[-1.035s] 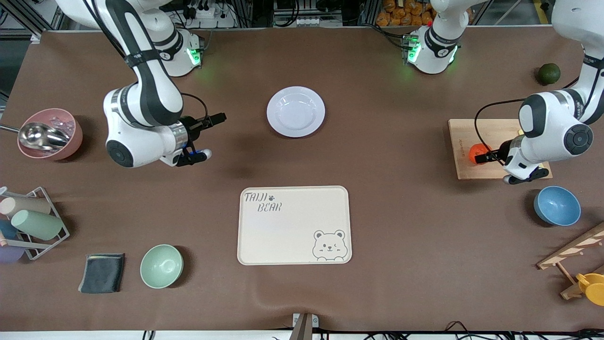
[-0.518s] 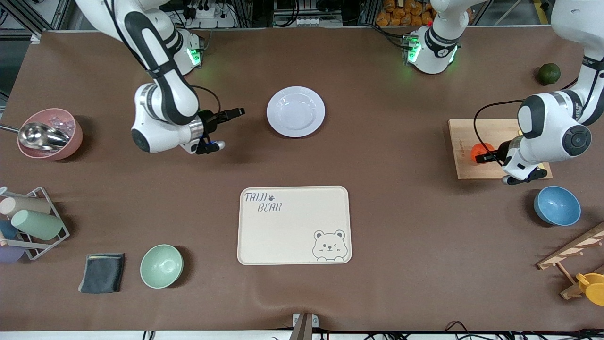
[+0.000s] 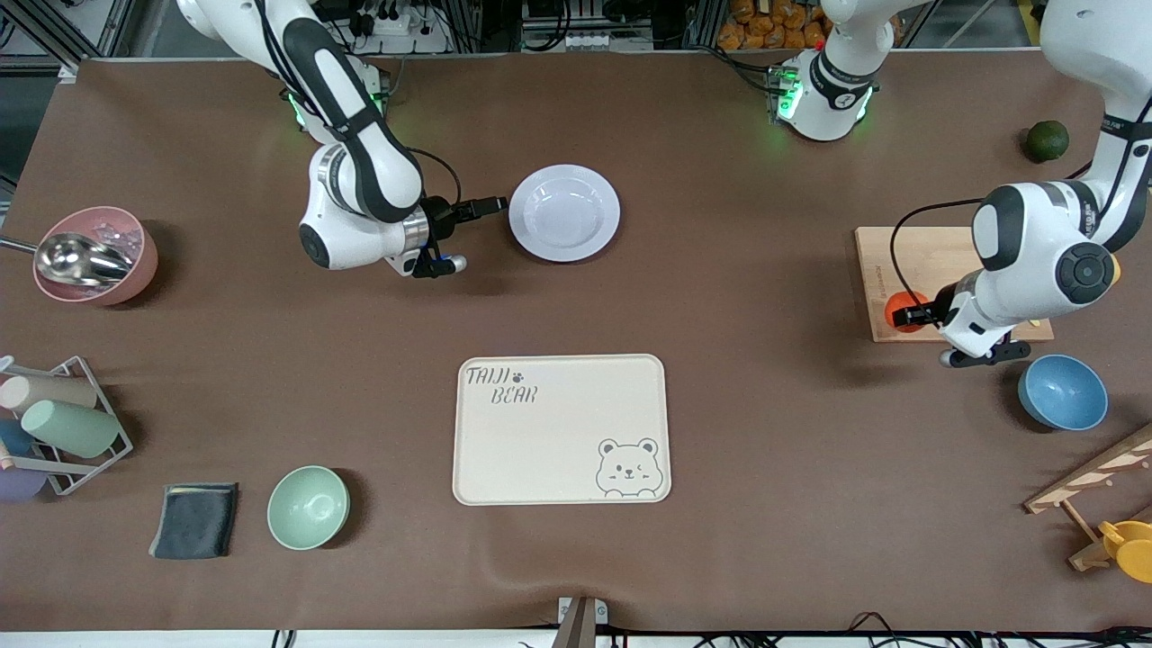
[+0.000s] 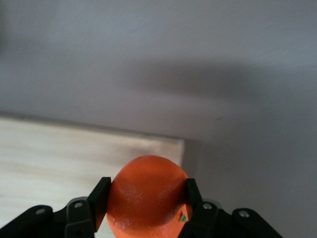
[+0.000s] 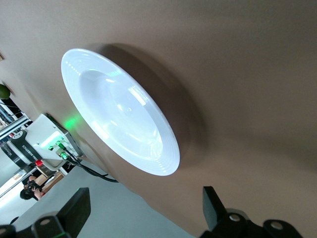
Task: Place orange and plate with both arms
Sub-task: 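Lift the orange with the left gripper while the right gripper grips the plate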
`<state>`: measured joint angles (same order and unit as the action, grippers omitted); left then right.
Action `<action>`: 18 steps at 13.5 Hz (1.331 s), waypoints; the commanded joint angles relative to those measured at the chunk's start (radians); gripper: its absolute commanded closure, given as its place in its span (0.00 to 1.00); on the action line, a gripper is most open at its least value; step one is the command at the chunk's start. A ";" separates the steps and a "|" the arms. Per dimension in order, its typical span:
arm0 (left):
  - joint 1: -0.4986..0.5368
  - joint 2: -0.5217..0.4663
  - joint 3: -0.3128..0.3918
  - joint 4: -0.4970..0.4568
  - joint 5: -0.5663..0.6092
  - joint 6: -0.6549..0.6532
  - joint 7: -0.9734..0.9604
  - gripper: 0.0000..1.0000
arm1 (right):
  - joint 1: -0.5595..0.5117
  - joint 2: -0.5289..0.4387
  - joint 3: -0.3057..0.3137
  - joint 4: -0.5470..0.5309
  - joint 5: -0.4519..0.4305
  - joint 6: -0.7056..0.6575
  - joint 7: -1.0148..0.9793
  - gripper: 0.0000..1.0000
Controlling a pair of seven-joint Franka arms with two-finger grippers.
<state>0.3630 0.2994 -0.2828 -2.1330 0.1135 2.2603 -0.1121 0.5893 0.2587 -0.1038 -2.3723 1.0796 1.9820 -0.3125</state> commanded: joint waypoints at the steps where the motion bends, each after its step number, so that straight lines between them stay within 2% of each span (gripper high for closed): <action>1: 0.005 -0.045 -0.071 0.017 0.008 -0.037 -0.009 1.00 | 0.032 0.011 -0.008 -0.037 0.109 0.014 -0.091 0.00; 3: 0.005 -0.052 -0.123 0.062 -0.024 -0.111 -0.029 1.00 | 0.062 0.030 -0.008 -0.065 0.157 0.078 -0.163 0.00; 6: 0.005 -0.048 -0.212 0.105 -0.057 -0.185 -0.156 1.00 | 0.087 0.083 -0.008 -0.076 0.253 0.089 -0.282 0.00; 9: 0.001 -0.039 -0.317 0.110 -0.061 -0.188 -0.315 1.00 | 0.087 0.097 -0.008 -0.076 0.269 0.084 -0.301 0.00; 12: -0.005 -0.002 -0.378 0.137 -0.124 -0.188 -0.403 1.00 | 0.063 0.061 -0.014 -0.087 0.269 0.045 -0.300 0.00; 15: -0.065 0.010 -0.383 0.146 -0.132 -0.186 -0.467 1.00 | -0.012 0.010 -0.017 -0.091 0.225 0.038 -0.298 0.00; 18: -0.130 0.035 -0.383 0.171 -0.133 -0.186 -0.570 1.00 | -0.094 -0.033 -0.019 -0.076 0.061 0.038 -0.289 0.00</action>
<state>0.2683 0.3077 -0.6645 -2.0011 -0.0015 2.0941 -0.6235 0.5535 0.2852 -0.1279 -2.4378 1.2236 2.0306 -0.5992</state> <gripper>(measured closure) 0.348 0.000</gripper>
